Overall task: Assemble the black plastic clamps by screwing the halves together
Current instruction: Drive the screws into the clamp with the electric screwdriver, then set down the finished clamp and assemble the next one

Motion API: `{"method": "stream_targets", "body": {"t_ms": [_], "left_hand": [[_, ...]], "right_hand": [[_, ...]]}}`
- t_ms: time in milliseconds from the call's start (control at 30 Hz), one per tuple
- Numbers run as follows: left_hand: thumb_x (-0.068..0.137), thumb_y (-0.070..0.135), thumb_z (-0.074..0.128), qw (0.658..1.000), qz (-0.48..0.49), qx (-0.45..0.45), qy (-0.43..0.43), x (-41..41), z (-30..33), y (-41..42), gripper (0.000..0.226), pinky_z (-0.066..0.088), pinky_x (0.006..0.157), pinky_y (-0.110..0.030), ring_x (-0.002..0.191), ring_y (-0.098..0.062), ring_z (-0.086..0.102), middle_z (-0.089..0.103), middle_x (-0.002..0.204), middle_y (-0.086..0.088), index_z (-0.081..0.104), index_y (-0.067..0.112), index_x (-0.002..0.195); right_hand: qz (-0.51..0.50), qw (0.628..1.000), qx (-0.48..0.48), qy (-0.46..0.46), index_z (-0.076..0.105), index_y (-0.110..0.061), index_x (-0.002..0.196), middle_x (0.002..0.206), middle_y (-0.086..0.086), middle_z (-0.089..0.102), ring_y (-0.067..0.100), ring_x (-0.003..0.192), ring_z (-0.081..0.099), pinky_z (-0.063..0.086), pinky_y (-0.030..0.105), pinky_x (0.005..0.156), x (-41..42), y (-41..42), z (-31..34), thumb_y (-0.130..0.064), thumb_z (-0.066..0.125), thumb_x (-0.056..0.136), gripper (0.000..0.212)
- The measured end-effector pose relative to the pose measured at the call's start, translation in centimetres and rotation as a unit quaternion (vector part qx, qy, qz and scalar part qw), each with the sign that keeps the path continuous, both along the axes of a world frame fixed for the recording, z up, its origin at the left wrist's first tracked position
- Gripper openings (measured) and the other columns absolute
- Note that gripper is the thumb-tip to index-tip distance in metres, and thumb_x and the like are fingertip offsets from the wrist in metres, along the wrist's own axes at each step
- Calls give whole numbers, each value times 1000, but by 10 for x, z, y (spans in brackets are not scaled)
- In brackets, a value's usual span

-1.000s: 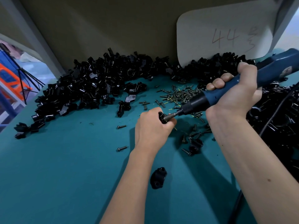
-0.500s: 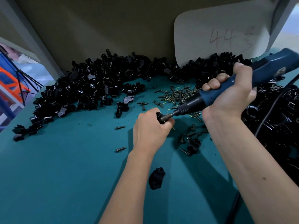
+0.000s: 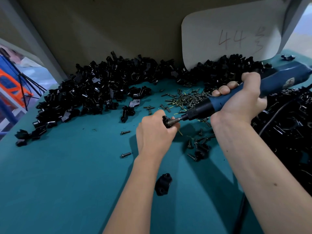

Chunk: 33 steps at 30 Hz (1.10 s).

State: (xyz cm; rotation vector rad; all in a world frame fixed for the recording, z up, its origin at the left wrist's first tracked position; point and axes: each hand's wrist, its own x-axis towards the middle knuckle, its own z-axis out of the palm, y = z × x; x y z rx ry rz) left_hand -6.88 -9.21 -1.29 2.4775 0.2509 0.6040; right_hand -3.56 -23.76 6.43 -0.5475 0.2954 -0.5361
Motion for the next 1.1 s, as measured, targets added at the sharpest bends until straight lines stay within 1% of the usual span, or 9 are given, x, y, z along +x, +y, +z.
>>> {"method": "stream_targets", "body": {"t_ms": [133, 233, 400, 500, 633, 700, 833, 967, 1100], "left_hand": [[72, 55, 62, 999, -20, 5, -27, 0, 3, 1, 40, 25, 46, -27, 51, -9, 43, 46, 54, 9, 36, 26, 65], [70, 54, 55, 997, -57, -30, -48, 3, 1, 4, 37, 27, 46, -32, 50, -17, 41, 44, 53, 6, 39, 22, 64], [78, 28, 67, 970, -111, -194, -98, 2, 4, 14, 38, 24, 48, -36, 50, -14, 30, 36, 52, 5, 36, 12, 61], [88, 28, 65, 898, -89, -422, -92, 4, 11, 24, 39, 22, 44, -26, 46, -13, 25, 32, 51, 6, 35, 21, 64], [106, 47, 45, 719, -111, -685, -23, 5, 13, 33, 42, 20, 39, -22, 45, -10, 28, 38, 56, 3, 42, 18, 76], [107, 53, 36, 681, -117, -723, -1, 4, 15, 33, 47, 22, 42, -22, 49, -10, 31, 40, 60, 2, 42, 17, 78], [109, 49, 30, 688, -106, -717, 10, 2, 18, 30, 45, 31, 44, -23, 52, -13, 37, 48, 62, -1, 45, 14, 85], [109, 39, 32, 691, -93, -717, 17, 1, 21, 27, 42, 39, 46, -23, 53, -14, 45, 56, 66, -5, 53, 10, 87], [111, 30, 36, 696, -74, -714, 13, 4, 20, 25, 34, 45, 47, -24, 52, -17, 52, 66, 69, -11, 55, 3, 103]], "right_hand": [[4, 999, 44, 1, 42, -6, 101, 54, 3, 45, 16, 41, 38, 36, 24, 46, 0, -7, 13, -6, 62, 90, 23], [92, 995, 32, -27, 40, -13, 104, 62, 1, 47, 15, 48, 42, 39, 26, 48, 2, -11, 14, -18, 64, 94, 27], [206, 968, 136, -50, 48, -18, 77, 63, -5, 49, 9, 50, 43, 40, 22, 50, 5, -19, 13, -29, 69, 91, 27], [220, 958, 181, -33, 54, -15, 83, 66, -6, 54, 8, 51, 48, 45, 21, 51, 7, -27, 11, -34, 78, 86, 31], [214, 975, -10, 54, 52, -13, 105, 69, -1, 57, 10, 51, 53, 50, 27, 52, 10, -19, 2, -34, 84, 86, 42], [239, 959, -119, 94, 52, -10, 113, 76, 2, 59, 12, 51, 56, 54, 30, 54, 11, -11, -6, -20, 84, 85, 44], [244, 921, -277, 126, 55, -10, 113, 91, 7, 64, 15, 63, 64, 59, 35, 60, 10, 3, -29, -3, 78, 86, 36], [211, 787, -555, 167, 64, -15, 89, 82, 0, 64, 17, 70, 63, 52, 33, 63, 15, 2, -46, -41, 82, 81, 33], [178, 694, -679, 162, 49, -19, 65, 60, -4, 53, 16, 51, 51, 39, 29, 49, 15, 3, -51, -61, 71, 83, 51]]}}
